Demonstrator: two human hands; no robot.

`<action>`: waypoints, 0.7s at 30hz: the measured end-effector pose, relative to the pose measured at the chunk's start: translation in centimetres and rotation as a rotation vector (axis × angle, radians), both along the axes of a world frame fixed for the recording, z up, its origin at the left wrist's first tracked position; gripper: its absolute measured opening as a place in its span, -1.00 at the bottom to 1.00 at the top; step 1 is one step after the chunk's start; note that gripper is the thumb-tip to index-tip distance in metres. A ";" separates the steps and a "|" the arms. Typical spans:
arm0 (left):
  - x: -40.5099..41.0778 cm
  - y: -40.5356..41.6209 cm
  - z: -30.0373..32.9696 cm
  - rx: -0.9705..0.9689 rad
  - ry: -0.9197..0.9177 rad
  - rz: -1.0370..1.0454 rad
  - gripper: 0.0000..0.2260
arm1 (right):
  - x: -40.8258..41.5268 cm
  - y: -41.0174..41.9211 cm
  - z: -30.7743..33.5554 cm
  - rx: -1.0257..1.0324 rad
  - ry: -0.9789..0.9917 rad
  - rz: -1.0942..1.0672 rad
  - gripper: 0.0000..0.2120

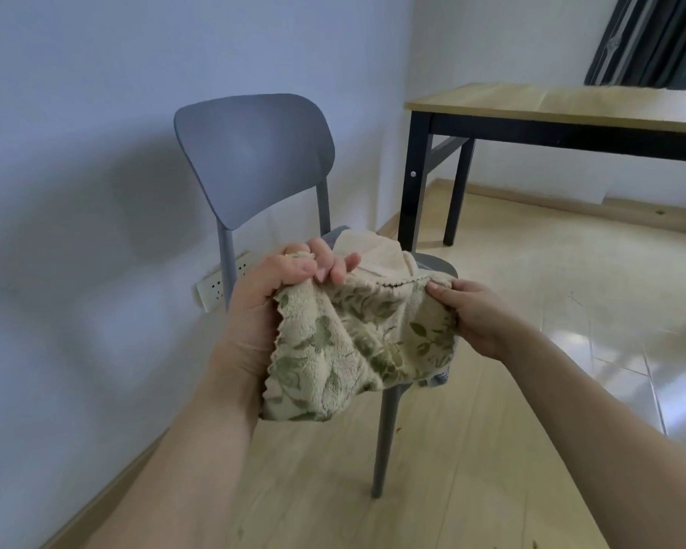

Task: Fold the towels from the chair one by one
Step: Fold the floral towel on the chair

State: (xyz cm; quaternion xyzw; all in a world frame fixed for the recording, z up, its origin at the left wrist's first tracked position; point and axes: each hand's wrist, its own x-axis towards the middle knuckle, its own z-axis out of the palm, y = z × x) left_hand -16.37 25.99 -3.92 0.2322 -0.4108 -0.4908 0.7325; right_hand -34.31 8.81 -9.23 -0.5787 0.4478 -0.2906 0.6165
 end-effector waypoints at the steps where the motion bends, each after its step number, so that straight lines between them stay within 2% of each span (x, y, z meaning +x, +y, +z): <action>1: 0.2 -0.1 -0.2 0.041 -0.091 0.110 -0.84 | 0.2 0.2 0.2 -0.042 0.037 -0.001 -0.77; 4: 0.8 -0.6 -1.1 0.153 -0.430 0.346 -0.71 | 1.0 0.8 0.7 -0.141 0.120 0.010 -0.78; 6: 0.7 -0.8 -1.3 0.192 -0.610 0.362 -0.70 | 1.7 1.5 1.2 -0.195 0.147 0.025 -0.75; 9: 0.2 -1.0 -1.5 0.239 -0.774 0.312 -0.85 | 2.5 2.6 1.4 -0.284 0.140 0.081 -0.80; 11: 0.1 -1.0 -1.8 0.245 -0.877 0.344 -0.70 | 2.7 3.1 1.3 -0.337 0.117 0.086 -0.90; 15: -0.3 -1.1 -2.2 0.278 -0.904 0.398 -0.64 | 2.6 3.8 1.6 -0.411 0.110 0.102 -0.79; 18: -0.2 -1.3 -2.6 0.312 -0.938 0.412 -0.67 | 2.4 4.1 2.1 -0.397 0.097 0.163 -0.61; 21: -0.2 -1.2 -2.6 0.314 -0.971 0.438 -0.68 | 2.0 4.1 2.6 -0.334 0.119 0.255 -0.67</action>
